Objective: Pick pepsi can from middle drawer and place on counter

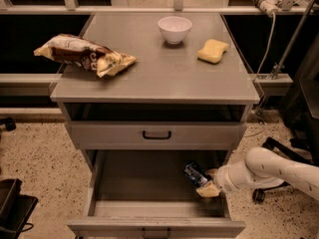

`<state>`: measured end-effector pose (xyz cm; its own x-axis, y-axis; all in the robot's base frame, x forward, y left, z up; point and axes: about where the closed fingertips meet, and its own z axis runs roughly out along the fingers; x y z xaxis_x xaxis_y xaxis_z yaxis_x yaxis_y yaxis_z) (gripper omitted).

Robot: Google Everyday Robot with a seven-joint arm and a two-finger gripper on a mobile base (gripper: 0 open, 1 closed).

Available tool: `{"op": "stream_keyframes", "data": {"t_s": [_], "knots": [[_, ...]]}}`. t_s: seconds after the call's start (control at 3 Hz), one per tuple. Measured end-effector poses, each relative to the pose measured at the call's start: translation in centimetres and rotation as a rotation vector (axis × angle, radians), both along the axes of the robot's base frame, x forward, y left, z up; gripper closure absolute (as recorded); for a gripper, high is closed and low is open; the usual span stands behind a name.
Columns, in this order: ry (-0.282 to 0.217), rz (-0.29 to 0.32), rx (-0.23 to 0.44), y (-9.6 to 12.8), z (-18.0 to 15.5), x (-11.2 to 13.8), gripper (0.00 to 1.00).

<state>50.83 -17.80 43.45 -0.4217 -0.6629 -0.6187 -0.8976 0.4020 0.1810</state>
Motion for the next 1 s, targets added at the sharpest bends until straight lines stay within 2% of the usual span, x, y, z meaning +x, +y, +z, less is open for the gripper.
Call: {"op": "stream_keyframes", "data": {"t_s": [0.33, 0.67, 1.0], "knots": [[0.000, 0.000, 0.000, 0.0, 0.0, 0.0, 1.00], [0.011, 0.044, 0.018, -0.5, 2.2, -1.6, 1.00], [0.052, 0.045, 0.019, -2.7, 6.6, -6.0, 1.00]]}}
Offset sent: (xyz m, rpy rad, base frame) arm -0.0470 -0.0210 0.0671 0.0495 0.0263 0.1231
